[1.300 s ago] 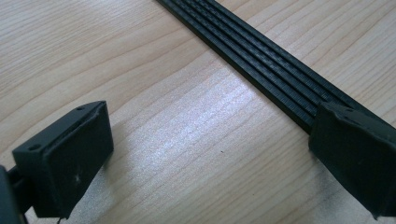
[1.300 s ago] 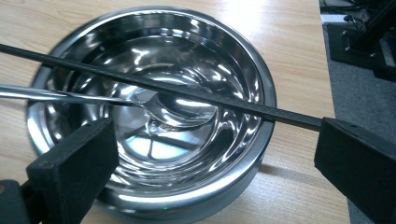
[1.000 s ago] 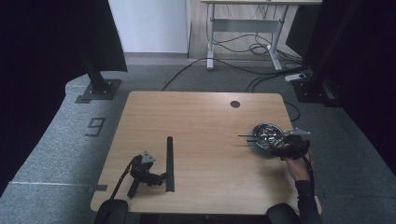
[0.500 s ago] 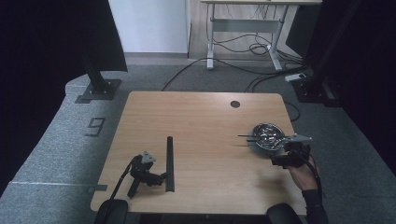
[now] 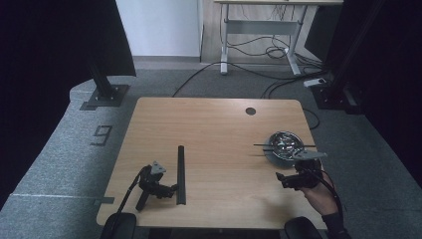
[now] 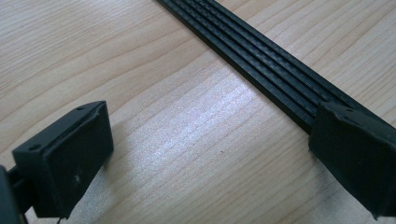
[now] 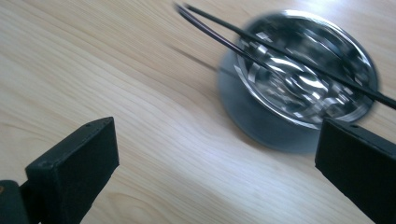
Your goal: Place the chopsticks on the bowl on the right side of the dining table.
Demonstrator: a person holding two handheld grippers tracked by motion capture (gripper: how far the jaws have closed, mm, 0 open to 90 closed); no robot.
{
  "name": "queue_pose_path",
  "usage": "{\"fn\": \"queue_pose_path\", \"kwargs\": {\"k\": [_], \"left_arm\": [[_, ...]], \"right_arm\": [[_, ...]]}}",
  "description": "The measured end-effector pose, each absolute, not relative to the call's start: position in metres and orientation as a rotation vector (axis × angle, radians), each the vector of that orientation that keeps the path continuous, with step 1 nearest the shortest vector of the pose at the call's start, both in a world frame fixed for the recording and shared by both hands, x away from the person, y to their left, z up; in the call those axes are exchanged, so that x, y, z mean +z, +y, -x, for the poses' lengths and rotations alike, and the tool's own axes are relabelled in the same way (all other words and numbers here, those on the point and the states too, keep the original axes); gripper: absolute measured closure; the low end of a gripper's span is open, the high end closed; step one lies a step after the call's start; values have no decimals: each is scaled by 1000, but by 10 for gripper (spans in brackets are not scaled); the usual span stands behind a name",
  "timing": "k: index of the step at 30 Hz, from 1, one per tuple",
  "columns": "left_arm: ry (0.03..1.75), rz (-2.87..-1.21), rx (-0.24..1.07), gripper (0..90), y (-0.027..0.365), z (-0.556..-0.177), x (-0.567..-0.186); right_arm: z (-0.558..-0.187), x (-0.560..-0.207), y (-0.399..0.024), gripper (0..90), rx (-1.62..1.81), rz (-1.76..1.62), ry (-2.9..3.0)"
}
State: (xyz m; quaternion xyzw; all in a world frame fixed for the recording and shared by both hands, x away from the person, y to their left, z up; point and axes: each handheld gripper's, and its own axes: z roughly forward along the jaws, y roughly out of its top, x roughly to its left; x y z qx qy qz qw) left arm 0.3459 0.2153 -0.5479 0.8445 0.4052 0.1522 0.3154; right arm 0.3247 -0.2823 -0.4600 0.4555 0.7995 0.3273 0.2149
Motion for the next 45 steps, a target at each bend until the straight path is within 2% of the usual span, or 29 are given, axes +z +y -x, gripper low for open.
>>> {"fn": "queue_pose_path", "kwargs": {"k": [11, 25, 45], "left_arm": [[1068, -2225, 401, 0, 215, -346, -548], [1069, -2223, 401, 0, 215, -346, -548], [1068, -2225, 401, 0, 215, -346, -548]], "right_arm": [[-342, -460, -241, 0, 1044, -1141, 2314], [-374, -467, -175, 0, 977, -1037, 2436], [-413, -489, -106, 0, 995, -995, 2540]]}}
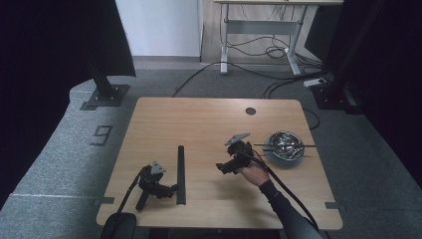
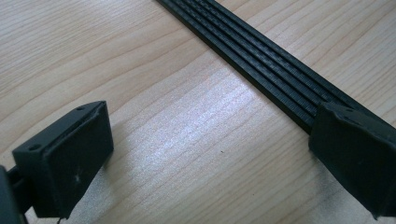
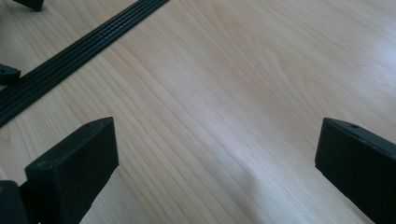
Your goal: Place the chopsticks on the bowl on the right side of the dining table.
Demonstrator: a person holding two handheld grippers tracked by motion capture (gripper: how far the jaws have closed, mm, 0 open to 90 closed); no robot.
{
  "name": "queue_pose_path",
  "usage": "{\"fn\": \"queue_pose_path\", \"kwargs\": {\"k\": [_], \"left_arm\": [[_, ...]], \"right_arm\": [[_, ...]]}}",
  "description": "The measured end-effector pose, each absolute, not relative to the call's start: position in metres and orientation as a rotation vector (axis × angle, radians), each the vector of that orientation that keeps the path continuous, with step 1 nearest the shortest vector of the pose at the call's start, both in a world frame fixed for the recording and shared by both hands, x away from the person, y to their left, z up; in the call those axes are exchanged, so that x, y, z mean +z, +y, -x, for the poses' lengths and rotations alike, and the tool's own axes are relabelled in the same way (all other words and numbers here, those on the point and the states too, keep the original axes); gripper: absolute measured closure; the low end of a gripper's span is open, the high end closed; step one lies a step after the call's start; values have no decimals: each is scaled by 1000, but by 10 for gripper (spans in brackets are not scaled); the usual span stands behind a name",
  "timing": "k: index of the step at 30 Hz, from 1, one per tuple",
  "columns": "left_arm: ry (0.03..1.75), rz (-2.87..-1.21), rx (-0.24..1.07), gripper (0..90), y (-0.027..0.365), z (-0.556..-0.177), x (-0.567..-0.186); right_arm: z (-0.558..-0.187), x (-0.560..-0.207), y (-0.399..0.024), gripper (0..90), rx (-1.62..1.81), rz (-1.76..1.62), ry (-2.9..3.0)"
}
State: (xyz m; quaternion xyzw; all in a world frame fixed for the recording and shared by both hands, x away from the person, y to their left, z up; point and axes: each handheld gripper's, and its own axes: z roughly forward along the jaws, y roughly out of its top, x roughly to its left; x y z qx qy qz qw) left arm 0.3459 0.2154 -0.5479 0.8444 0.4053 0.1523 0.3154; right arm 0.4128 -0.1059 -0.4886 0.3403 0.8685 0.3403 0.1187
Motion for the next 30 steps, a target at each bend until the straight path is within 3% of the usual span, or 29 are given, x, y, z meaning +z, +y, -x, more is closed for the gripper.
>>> {"fn": "queue_pose_path", "kwargs": {"k": [30], "left_arm": [[1067, -2225, 401, 0, 216, -346, -548]], "right_arm": [[-423, -526, 13, 0, 921, -871, 2639]]}}
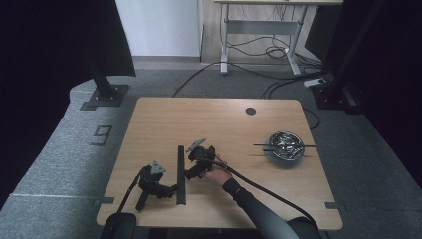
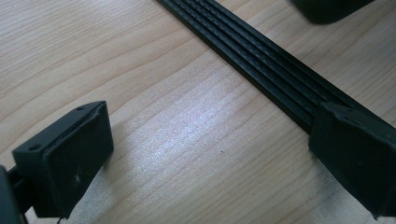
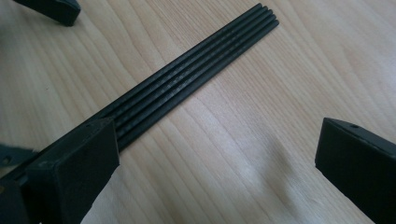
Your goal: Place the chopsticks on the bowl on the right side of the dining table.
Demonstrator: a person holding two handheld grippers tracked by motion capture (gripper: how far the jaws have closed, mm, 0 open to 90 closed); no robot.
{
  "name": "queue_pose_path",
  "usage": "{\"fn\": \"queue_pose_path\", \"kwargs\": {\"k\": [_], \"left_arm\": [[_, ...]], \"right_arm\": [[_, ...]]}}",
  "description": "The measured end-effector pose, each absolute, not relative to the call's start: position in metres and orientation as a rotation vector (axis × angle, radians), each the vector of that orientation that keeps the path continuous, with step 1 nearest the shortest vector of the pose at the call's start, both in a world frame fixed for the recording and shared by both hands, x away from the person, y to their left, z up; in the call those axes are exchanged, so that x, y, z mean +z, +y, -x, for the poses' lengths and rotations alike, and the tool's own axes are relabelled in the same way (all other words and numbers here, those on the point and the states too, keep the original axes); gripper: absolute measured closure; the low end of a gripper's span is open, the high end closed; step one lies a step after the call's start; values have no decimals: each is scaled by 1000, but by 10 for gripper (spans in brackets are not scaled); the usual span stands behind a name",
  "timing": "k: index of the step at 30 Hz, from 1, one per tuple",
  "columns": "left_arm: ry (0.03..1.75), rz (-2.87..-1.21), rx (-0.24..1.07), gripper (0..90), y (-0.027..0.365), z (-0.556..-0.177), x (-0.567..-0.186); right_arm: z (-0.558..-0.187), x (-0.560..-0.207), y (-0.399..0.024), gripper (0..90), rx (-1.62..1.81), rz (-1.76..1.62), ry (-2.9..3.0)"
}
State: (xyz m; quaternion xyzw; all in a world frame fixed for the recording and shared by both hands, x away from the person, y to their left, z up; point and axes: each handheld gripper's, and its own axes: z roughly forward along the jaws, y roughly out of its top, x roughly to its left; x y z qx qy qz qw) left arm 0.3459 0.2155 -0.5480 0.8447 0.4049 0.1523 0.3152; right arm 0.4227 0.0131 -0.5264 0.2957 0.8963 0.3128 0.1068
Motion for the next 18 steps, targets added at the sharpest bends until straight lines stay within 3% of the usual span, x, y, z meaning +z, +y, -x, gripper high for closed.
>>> {"fn": "queue_pose_path", "kwargs": {"k": [18], "left_arm": [[1067, -2226, 401, 0, 216, -346, -548]], "right_arm": [[-424, -540, 26, 0, 872, -883, 2636]]}}
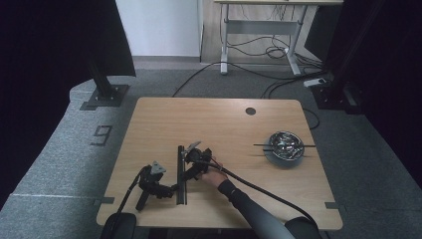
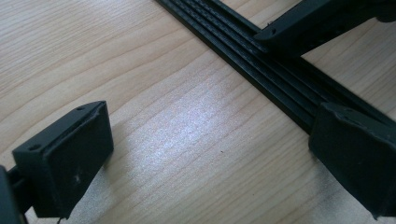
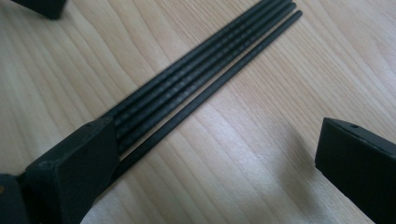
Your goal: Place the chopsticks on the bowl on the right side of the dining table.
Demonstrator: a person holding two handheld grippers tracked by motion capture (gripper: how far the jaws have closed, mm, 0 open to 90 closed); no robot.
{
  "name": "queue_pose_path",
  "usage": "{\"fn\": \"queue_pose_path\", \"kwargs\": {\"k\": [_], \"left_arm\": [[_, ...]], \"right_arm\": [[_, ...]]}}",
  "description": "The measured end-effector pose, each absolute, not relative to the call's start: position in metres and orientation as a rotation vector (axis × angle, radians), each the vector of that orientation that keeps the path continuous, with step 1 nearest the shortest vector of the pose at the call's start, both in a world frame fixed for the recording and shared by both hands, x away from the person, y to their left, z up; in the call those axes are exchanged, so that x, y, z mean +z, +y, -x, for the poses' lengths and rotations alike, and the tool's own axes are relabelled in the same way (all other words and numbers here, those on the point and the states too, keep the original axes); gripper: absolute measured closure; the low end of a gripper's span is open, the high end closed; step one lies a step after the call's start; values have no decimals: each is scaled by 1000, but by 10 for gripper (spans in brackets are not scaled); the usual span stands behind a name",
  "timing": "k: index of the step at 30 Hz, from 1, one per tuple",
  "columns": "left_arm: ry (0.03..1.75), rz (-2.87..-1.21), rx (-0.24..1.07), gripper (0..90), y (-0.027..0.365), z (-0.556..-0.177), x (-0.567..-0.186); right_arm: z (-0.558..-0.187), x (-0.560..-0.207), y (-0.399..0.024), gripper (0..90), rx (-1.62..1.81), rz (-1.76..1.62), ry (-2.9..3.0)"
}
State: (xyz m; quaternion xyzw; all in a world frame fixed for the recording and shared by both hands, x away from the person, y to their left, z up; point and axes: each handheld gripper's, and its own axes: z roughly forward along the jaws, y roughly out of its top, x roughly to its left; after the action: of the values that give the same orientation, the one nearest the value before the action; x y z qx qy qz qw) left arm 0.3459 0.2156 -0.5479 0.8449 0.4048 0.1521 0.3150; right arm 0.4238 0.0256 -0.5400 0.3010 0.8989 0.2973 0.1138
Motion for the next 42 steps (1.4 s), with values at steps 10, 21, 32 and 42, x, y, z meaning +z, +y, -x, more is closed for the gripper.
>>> {"fn": "queue_pose_path", "kwargs": {"k": [10, 21, 32, 42], "left_arm": [[1067, -2227, 401, 0, 216, -346, -548], [1067, -2226, 401, 0, 215, -346, -548], [1068, -2225, 401, 0, 215, -346, -548], [1067, -2225, 401, 0, 215, -346, -548]], "right_arm": [[-431, -537, 13, 0, 775, -888, 2643], [-436, -532, -8, 218, 794, -930, 2644], [-435, -526, -19, 722, 833, -825, 2743], [-436, -525, -32, 848, 797, -870, 2751]]}}
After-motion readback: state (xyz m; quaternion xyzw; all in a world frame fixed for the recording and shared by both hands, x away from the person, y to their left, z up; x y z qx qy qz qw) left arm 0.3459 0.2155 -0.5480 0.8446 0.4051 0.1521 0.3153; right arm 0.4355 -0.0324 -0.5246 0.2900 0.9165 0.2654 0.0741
